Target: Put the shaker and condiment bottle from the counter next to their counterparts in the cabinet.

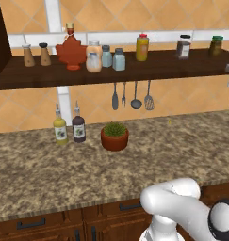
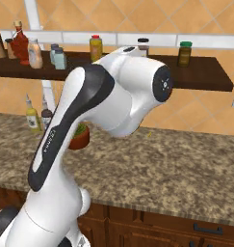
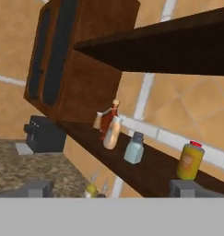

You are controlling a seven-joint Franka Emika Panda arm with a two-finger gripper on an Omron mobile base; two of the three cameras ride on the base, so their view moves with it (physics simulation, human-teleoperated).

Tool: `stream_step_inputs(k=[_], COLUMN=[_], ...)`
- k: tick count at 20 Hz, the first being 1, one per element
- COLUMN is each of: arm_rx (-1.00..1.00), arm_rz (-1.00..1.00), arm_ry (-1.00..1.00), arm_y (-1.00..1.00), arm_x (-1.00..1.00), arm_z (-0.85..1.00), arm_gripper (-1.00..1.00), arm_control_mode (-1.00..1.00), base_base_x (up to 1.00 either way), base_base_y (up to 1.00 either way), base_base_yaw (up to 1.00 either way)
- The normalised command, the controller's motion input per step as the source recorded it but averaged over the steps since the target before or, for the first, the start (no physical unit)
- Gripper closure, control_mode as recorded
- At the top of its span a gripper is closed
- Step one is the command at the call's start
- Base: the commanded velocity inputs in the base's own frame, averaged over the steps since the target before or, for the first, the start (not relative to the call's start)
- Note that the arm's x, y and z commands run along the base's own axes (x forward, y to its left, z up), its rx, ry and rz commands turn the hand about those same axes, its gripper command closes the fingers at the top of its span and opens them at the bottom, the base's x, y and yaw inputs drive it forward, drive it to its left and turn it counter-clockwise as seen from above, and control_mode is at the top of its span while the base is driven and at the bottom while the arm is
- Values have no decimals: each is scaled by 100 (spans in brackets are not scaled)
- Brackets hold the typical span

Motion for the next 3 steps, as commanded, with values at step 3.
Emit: stream_step_inputs(k=[3], arm_rx=[0], arm_rz=[4], arm_ry=[-15], arm_y=[-96], arm_x=[-100], arm_z=[9], arm_gripper=[-100], arm_control_mode=[-100], base_base_x=[0], base_base_y=[0], base_base_yaw=[0])
